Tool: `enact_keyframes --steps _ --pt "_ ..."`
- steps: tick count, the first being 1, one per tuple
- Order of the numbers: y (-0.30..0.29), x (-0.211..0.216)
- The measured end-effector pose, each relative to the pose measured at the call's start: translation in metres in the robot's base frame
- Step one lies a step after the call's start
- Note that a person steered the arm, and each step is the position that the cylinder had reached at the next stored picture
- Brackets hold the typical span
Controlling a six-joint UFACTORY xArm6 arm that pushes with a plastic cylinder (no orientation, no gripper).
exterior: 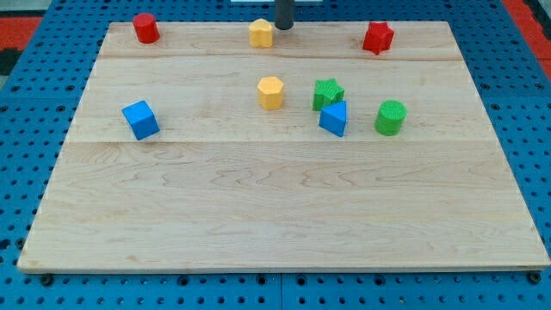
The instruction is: Move the red circle to the top left
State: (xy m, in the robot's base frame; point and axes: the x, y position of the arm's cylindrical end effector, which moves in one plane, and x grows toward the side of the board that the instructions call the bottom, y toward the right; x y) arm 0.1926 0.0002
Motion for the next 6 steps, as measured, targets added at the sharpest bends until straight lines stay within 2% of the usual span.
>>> enact_keyframes --steps 2,5,6 --pt "-0.076 0.001" --pt "-0.112 0.0" --pt "-0.172 -0.001"
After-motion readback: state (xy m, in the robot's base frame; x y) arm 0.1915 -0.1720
